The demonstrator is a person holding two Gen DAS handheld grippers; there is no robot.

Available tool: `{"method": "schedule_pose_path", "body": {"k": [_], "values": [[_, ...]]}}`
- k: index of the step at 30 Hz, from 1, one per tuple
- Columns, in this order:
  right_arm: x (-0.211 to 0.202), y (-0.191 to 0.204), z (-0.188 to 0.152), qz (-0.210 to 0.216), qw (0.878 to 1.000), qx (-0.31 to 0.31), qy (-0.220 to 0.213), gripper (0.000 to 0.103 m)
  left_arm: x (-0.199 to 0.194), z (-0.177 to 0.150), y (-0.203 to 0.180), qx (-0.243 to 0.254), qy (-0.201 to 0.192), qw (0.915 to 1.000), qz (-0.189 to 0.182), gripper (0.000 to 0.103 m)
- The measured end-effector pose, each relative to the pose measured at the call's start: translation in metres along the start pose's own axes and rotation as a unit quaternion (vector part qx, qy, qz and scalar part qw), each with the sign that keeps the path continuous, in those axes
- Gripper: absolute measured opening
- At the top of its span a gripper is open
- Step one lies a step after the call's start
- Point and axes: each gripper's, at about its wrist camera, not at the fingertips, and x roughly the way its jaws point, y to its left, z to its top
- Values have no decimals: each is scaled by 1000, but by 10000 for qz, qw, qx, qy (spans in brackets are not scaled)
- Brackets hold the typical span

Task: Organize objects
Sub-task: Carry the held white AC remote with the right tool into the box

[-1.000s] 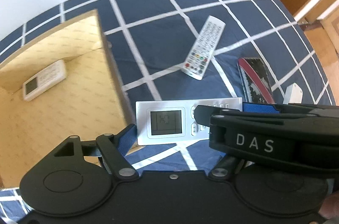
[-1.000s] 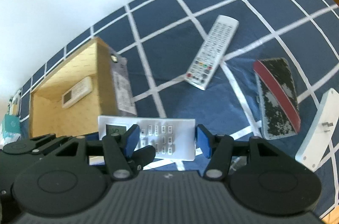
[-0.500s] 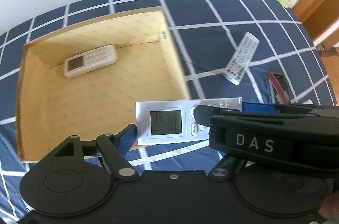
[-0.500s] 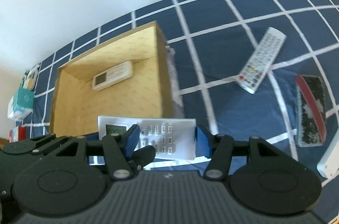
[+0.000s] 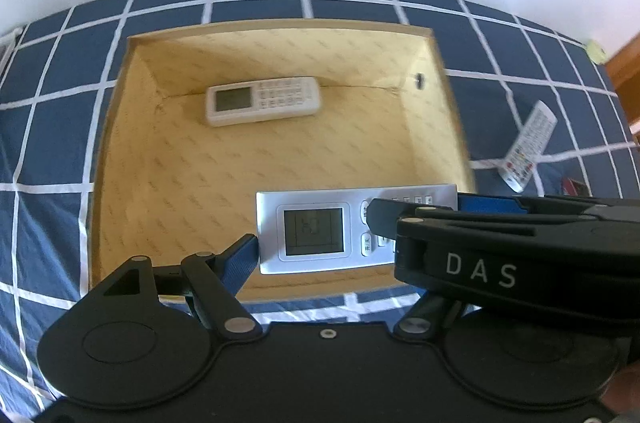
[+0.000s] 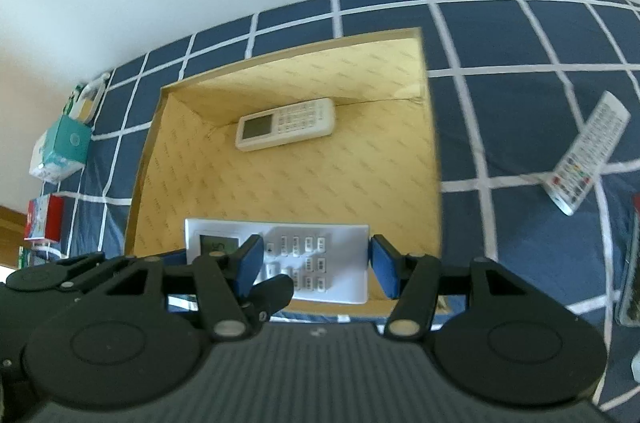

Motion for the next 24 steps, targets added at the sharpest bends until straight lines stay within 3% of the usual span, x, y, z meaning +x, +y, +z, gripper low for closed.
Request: {"method": "schedule_pose_path", "body": {"k": [10, 24], "values": [[56, 18, 37, 15, 9991, -212, 371, 58, 39, 31, 38, -306, 248, 9992, 2, 75], [132, 9, 76, 40, 9966, -185, 800, 58, 108, 68, 62, -442, 661, 9968, 18, 75]]}}
